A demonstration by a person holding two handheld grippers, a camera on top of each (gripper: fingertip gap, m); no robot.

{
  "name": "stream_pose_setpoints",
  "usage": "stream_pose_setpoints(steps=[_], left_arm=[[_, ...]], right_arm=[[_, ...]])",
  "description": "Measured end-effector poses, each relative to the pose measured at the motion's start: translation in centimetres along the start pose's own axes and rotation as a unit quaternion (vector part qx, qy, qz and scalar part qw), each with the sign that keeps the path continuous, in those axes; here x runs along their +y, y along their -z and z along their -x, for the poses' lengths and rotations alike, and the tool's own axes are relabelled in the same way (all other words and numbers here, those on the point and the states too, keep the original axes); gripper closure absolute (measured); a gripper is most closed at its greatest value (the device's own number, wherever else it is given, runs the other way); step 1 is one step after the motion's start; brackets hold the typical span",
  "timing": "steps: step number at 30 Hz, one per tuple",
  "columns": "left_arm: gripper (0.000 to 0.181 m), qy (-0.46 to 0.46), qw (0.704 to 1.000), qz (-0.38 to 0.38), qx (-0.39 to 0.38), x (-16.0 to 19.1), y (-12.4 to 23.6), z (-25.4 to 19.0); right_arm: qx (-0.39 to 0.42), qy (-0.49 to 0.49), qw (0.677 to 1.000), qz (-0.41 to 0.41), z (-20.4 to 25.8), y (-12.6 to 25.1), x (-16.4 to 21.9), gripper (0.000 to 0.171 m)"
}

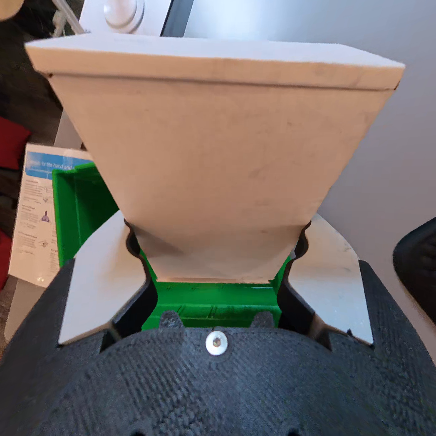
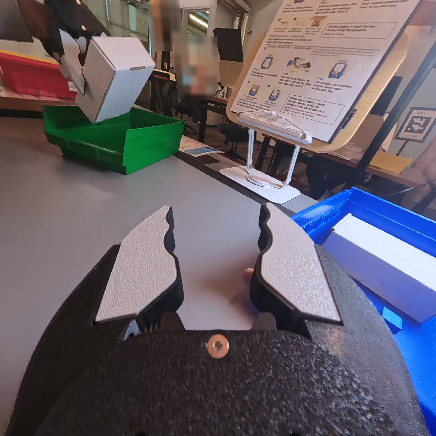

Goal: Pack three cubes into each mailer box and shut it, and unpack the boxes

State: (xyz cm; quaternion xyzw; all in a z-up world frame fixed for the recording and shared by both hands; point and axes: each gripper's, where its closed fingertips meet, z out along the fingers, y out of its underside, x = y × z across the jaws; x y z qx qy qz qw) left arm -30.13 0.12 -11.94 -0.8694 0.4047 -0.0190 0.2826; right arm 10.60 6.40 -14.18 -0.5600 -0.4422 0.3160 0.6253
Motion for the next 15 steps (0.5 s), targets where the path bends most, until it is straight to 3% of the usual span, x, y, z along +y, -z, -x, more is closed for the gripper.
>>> stream_pose_setpoints(steps=[7,11,15], left_arm=[[0.051,-0.052,0.992,-0.065,0.095,-4.2,-0.8,-8.6],[0.051,-0.097,0.978,-0.063,0.172,-6.3,-2.5,-14.5],[0.05,-0.134,0.956,-0.043,0.257,-7.7,-4.3,-19.8]], right_arm=[[-0.078,0.208,0.975,0.002,6.3,-2.2,-2.1,0.099],[-0.124,0.369,0.921,0.002,10.7,-3.6,-3.0,0.094],[-0.165,0.461,0.871,-0.027,13.7,-4.3,-5.6,0.09]])
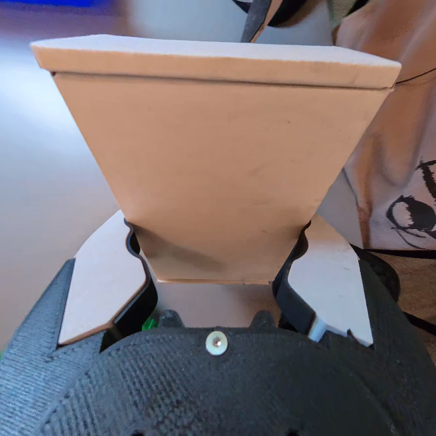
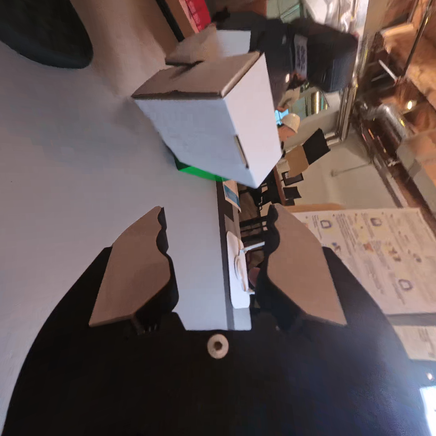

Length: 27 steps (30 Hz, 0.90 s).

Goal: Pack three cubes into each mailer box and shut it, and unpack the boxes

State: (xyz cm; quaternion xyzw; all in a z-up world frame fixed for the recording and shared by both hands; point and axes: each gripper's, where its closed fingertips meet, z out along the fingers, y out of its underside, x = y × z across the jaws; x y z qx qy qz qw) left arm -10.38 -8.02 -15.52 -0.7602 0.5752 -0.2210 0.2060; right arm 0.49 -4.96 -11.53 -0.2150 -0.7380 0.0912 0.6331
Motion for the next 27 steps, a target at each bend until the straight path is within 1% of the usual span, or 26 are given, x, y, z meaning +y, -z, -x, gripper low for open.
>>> stream_pose_setpoints(steps=[3,6,9,10,11,13,15,17,18,20,22,25,27], left_arm=[[0.05,-0.012,0.998,0.026,0.061,-0.9,-2.6,-1.7],[0.051,-0.021,0.992,0.047,0.114,-1.7,-4.7,-3.1],[0.051,-0.036,0.985,0.068,0.151,-2.3,-6.4,-4.3],[0.051,-0.042,0.984,0.076,0.157,-2.3,-6.9,-4.6],[0.051,-0.048,0.982,0.084,0.161,-2.1,-7.3,-4.9],[0.05,-0.035,0.983,0.067,0.168,-2.3,-7.8,-5.2],[0.051,-0.02,0.986,0.019,0.166,-3.2,-7.7,-5.4],[0.055,-0.02,0.988,-0.041,0.145,-4.3,-7.1,-5.2],[0.06,-0.028,0.989,-0.08,0.119,-5.0,-6.4,-4.8],[0.064,-0.036,0.984,-0.164,0.06,-6.3,-4.2,-4.0],[0.068,-0.039,0.97,-0.239,-0.013,-6.9,-1.7,-3.0],[0.074,-0.034,0.935,-0.346,-0.068,-7.2,1.6,-3.3],[0.076,-0.033,0.917,-0.386,-0.094,-7.2,2.2,-3.5]], right_arm=[[-0.026,0.087,0.996,-0.016,-0.1,-0.6,-2.2,0.085],[-0.075,0.161,0.984,-0.012,1.6,-1.4,-3.5,0.08],[-0.112,0.197,0.974,-0.012,3.9,-2.1,-4.1,0.083],[-0.12,0.201,0.972,-0.009,4.4,-2.2,-4.0,0.091],[-0.131,0.196,0.972,-0.017,4.9,-2.0,-4.1,0.094],[-0.14,0.179,0.974,-0.019,5.5,-1.6,-4.0,0.097],[-0.135,0.155,0.978,-0.025,5.5,-1.1,-4.0,0.099],[-0.123,0.121,0.985,-0.026,4.9,-0.5,-3.7,0.1],[-0.121,0.093,0.988,-0.025,4.6,-0.1,-3.5,0.1],[-0.1,0.032,0.994,-0.029,3.6,0.8,-2.8,0.1],[-0.079,-0.041,0.995,-0.037,2.5,1.9,-1.8,0.1],[-0.042,-0.161,0.984,-0.065,0.7,3.4,-0.5,0.101],[-0.025,-0.228,0.97,-0.081,-0.2,3.9,0.6,0.101]])
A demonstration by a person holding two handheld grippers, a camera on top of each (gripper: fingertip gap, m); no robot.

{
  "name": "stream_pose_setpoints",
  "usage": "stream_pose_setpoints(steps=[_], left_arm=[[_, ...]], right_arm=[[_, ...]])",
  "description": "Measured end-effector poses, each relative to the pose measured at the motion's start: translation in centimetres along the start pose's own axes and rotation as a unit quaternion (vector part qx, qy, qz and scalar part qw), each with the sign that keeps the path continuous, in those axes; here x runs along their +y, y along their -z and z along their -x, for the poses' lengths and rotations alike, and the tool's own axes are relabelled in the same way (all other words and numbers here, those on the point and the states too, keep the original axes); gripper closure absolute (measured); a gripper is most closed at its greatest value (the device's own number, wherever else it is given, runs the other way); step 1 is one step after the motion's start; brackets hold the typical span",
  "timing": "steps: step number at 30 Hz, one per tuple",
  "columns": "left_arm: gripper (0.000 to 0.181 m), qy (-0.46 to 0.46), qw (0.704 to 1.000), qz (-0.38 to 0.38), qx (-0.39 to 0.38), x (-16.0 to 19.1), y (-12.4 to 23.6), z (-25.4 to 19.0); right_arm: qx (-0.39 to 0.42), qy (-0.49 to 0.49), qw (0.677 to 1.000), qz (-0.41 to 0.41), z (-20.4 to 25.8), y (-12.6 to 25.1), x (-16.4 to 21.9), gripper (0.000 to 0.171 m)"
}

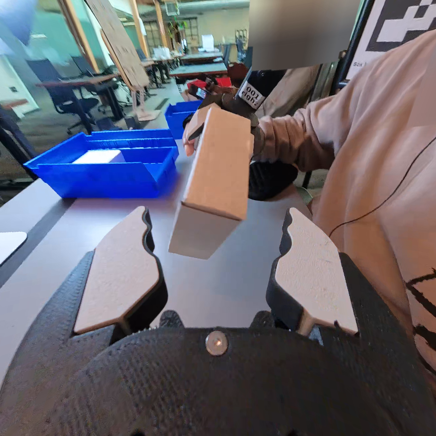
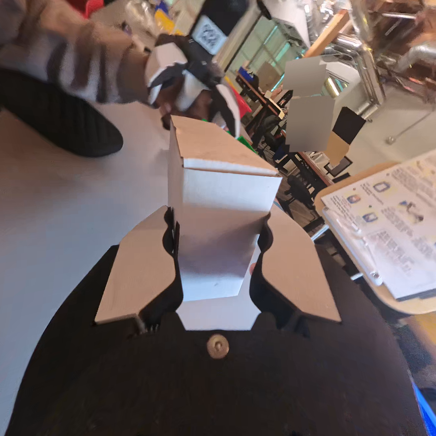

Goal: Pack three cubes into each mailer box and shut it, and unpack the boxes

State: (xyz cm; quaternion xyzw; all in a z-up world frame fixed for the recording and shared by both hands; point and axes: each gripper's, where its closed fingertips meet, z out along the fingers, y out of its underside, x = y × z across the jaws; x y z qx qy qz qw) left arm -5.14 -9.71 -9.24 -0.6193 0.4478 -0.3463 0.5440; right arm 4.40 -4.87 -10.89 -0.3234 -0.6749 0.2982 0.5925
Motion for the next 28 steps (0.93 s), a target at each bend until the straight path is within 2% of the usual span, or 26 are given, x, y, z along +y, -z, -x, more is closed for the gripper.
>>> stream_pose_setpoints(steps=[4,7,9,10,15,22,28], left_arm=[[0.071,-0.01,0.998,0.025,-0.049,2.3,-1.7,0.6],[0.072,0.015,0.997,0.028,-0.072,3.9,-3.4,1.9],[0.087,0.026,0.999,0.027,-0.038,4.5,-4.7,1.0],[0.103,0.015,0.999,0.035,-0.032,4.9,-5.2,0.6],[0.104,-0.002,0.997,0.057,-0.054,5.7,-5.4,0.5],[0.105,-0.003,0.992,0.091,-0.081,7.0,-3.8,1.4],[0.105,-0.033,0.99,0.113,-0.083,7.5,-4.0,1.3]], right_arm=[[0.007,-0.114,0.992,-0.049,-1.1,0.2,0.9,0.102],[-0.015,-0.184,0.979,-0.086,-0.6,-0.3,1.0,0.102],[-0.032,-0.211,0.972,-0.093,0.1,-0.8,1.1,0.102],[-0.039,-0.222,0.97,-0.091,0.6,-1.0,1.3,0.102],[-0.063,-0.26,0.963,-0.041,1.9,-1.7,3.8,0.101],[-0.01,-0.182,0.983,0.008,-0.7,-0.8,3.2,0.102],[-0.065,-0.018,0.988,0.137,1.2,-1.7,2.4,0.108]])
